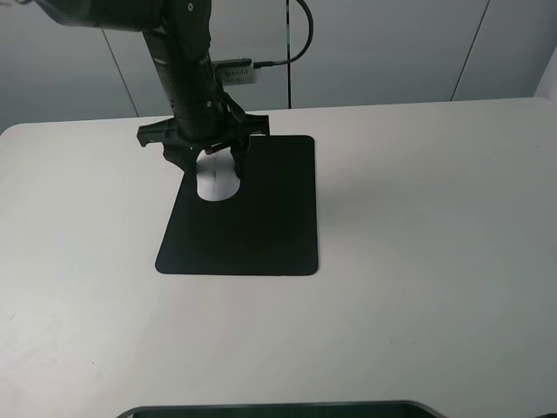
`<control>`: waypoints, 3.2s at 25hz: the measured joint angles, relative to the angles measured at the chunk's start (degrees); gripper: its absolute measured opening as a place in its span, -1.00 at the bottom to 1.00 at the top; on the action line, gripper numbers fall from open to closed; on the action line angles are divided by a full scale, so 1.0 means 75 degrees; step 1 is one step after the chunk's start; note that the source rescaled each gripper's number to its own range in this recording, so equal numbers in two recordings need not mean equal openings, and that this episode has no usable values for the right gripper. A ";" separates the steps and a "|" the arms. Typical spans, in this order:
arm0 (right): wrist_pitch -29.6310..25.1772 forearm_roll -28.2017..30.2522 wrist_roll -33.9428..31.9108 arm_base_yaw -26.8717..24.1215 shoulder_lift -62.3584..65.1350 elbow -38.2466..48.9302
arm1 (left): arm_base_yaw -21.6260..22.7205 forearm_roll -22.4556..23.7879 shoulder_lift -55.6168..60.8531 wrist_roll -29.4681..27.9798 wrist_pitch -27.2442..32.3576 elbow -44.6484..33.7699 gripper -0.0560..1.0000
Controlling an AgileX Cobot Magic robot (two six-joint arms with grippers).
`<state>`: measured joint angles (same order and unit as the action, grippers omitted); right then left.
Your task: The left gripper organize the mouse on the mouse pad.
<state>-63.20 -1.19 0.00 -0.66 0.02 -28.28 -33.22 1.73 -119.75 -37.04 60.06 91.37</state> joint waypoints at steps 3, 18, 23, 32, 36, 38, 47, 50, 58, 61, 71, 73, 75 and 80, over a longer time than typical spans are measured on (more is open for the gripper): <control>0.0000 0.0000 0.0000 0.0000 0.0000 0.0000 | 0.0021 -0.0129 -0.0467 0.0169 0.0000 0.0434 -0.89; 0.0000 0.0000 0.0000 0.0000 0.0000 0.0000 | 0.0145 -0.0273 -0.1684 0.0182 -0.0130 0.1211 -0.89; 0.0000 0.0000 0.0000 0.0000 0.0000 0.0000 | 0.0158 -0.0373 -0.1823 0.0182 -0.0331 0.1226 -0.89; 0.0000 0.0000 0.0000 0.0000 0.0000 0.0000 | 0.0158 -0.0451 -0.1944 0.0182 -0.0332 0.1237 -0.89; 0.0000 0.0000 0.0000 0.0000 0.0000 0.0000 | 0.0158 -0.0451 -0.1944 0.0182 -0.0332 0.1237 -0.89; 0.0000 0.0000 0.0000 0.0000 0.0000 0.0000 | 0.0158 -0.0451 -0.1944 0.0182 -0.0332 0.1237 -0.89; 0.0000 0.0000 0.0000 0.0000 0.0000 0.0000 | 0.0158 -0.0465 -0.1944 0.0369 -0.0332 0.1237 0.08; 0.0000 0.0000 0.0000 0.0000 0.0000 0.0000 | 0.0158 -0.0485 -0.1944 0.0369 -0.0276 0.1237 0.12; 0.0000 0.0000 0.0000 0.0000 0.0000 0.0000 | 0.0158 -0.0485 -0.1944 0.0459 -0.0100 0.1237 0.12; 0.0000 0.0000 0.0000 0.0000 0.0000 0.0000 | 0.0158 -0.0504 -0.1944 0.0473 0.0042 0.1237 0.14; 0.0000 0.0000 0.0000 0.0000 0.0000 0.0000 | 0.0158 -0.0504 -0.1517 0.0592 0.0252 0.1251 0.26; 0.0000 0.0000 0.0000 0.0000 0.0000 0.0000 | 0.0158 -0.0462 -0.1448 0.0694 0.0355 0.1259 0.37; 0.0000 0.0000 0.0000 0.0000 0.0000 0.0000 | 0.0158 -0.0369 -0.1355 0.0769 0.0532 0.1309 0.55; 0.0000 0.0000 0.0000 0.0000 0.0000 0.0000 | 0.0158 -0.0133 -0.1040 0.1002 0.1066 0.1572 0.88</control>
<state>-63.20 -1.19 0.00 -0.66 0.02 -28.28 -32.04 0.74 -127.55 -29.53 68.05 103.17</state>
